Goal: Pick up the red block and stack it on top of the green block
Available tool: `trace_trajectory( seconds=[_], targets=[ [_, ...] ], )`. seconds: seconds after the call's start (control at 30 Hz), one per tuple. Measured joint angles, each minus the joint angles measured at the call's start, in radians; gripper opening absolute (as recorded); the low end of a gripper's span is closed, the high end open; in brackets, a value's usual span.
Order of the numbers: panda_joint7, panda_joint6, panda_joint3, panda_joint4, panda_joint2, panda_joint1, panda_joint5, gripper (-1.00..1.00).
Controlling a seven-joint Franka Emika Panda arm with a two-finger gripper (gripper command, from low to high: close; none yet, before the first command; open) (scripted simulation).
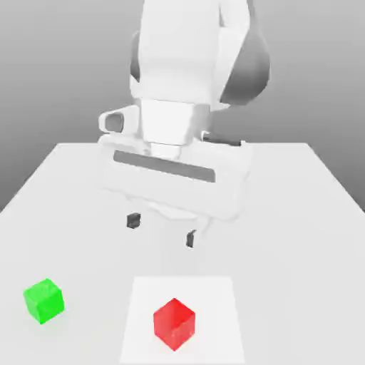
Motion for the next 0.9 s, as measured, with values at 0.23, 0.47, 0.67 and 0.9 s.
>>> trace_trajectory(
  seconds=[0.23, 0.47, 0.67, 0.9],
  targets=[
    [0.125, 0.140, -0.013, -0.049, 0.242, 0.012, 0.033, 0.00],
    [0.170, 0.251, -0.059, -0.031, 0.377, 0.046, -0.020, -1.00],
    [0.153, 0.207, -0.040, -0.039, 0.323, 0.033, 0.003, -1.00],
    [0.058, 0.056, -0.102, -0.047, 0.165, -0.088, 0.082, -1.00]
  ],
)
